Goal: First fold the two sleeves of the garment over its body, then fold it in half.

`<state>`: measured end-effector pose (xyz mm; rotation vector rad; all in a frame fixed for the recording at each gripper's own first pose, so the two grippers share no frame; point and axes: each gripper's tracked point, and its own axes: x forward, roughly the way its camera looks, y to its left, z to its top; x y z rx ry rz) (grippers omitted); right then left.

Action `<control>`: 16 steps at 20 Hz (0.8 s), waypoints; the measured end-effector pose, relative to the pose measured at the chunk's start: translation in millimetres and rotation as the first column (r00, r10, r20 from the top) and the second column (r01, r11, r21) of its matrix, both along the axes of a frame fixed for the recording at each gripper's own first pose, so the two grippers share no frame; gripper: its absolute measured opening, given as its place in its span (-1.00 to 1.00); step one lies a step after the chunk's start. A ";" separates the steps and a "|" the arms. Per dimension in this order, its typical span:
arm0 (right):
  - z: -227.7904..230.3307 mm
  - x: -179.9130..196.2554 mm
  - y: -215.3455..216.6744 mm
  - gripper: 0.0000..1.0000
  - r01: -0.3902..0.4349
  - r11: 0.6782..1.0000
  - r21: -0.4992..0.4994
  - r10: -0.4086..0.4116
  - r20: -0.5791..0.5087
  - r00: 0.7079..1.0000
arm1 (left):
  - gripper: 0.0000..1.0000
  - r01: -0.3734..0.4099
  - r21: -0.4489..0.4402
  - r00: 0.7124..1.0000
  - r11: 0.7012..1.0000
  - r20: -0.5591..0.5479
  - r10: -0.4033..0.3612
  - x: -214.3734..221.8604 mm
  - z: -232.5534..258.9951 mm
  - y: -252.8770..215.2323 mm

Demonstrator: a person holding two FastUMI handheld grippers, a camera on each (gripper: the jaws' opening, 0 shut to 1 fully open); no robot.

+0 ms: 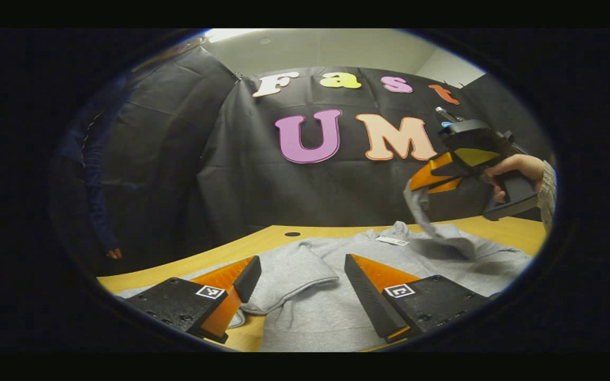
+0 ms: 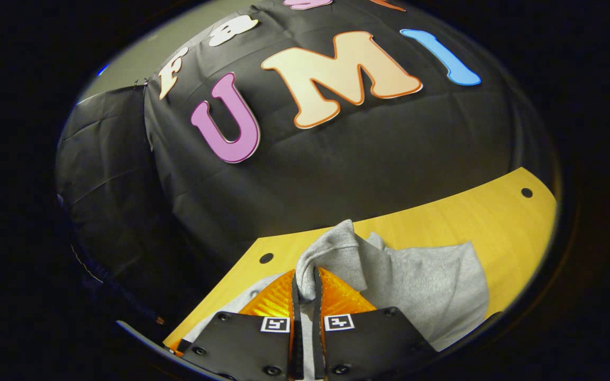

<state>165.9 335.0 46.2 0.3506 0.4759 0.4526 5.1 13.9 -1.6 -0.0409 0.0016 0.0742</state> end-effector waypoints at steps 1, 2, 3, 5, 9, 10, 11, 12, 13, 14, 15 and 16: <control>-7.2 -2.8 16.0 -0.82 -0.020 1.000 -0.002 0.020 -0.012 1.000 | 0.86 0.000 0.000 1.000 1.000 0.000 0.000 0.1 0.7 -0.2; -15.3 -3.5 29.3 -0.82 -0.036 0.999 -0.012 0.035 -0.025 0.999 | 0.86 0.000 0.000 1.000 1.000 0.000 0.000 0.4 0.0 -0.3; -24.7 -4.5 43.3 -0.82 -0.055 0.998 -0.020 0.054 -0.038 0.998 | 0.86 0.000 0.000 1.000 1.000 0.000 0.000 0.6 0.3 -0.2; -42.3 -5.3 62.6 -0.82 -0.072 0.996 -0.044 0.069 -0.068 0.995 | 0.86 0.002 0.000 1.000 1.000 0.000 -0.002 1.0 0.9 -0.8; -70.9 -2.1 84.4 -0.81 -0.084 0.994 -0.069 0.075 -0.117 0.990 | 0.86 0.004 0.000 1.000 1.000 -0.001 -0.004 0.9 0.7 -1.3; -76.7 -2.0 86.9 -0.81 -0.088 0.993 -0.075 0.078 -0.131 0.988 | 0.86 0.006 -0.001 1.000 1.000 0.000 -0.006 1.5 0.3 -2.0; -82.7 -1.7 90.0 -0.78 -0.094 0.993 -0.075 0.083 -0.143 0.986 | 0.86 0.010 -0.002 1.000 1.000 0.000 -0.010 1.8 0.8 -2.7; -86.6 -0.6 92.5 -0.78 -0.095 0.993 -0.071 0.083 -0.153 0.985 | 0.87 0.014 -0.002 1.000 1.000 -0.001 -0.014 0.6 0.6 -4.0; -87.8 -0.1 94.0 -0.74 -0.097 0.994 -0.054 0.087 -0.154 0.984 | 0.87 0.015 -0.002 1.000 1.000 -0.001 -0.015 0.4 -0.8 -3.1; -88.0 -1.2 95.3 -0.69 -0.101 0.994 -0.033 0.095 -0.161 0.982 | 0.87 0.015 -0.002 1.000 1.000 -0.001 -0.015 0.7 -0.4 -3.0; -89.6 -1.9 99.4 -0.62 -0.106 0.994 -0.006 0.104 -0.169 0.980 | 0.87 0.015 -0.002 1.000 1.000 0.000 -0.015 0.8 0.5 -2.6; -84.2 -4.4 101.7 -0.70 -0.117 0.993 0.023 0.120 -0.175 0.977 | 0.87 0.015 -0.001 1.000 1.000 -0.001 -0.015 1.0 -0.4 -3.1</control>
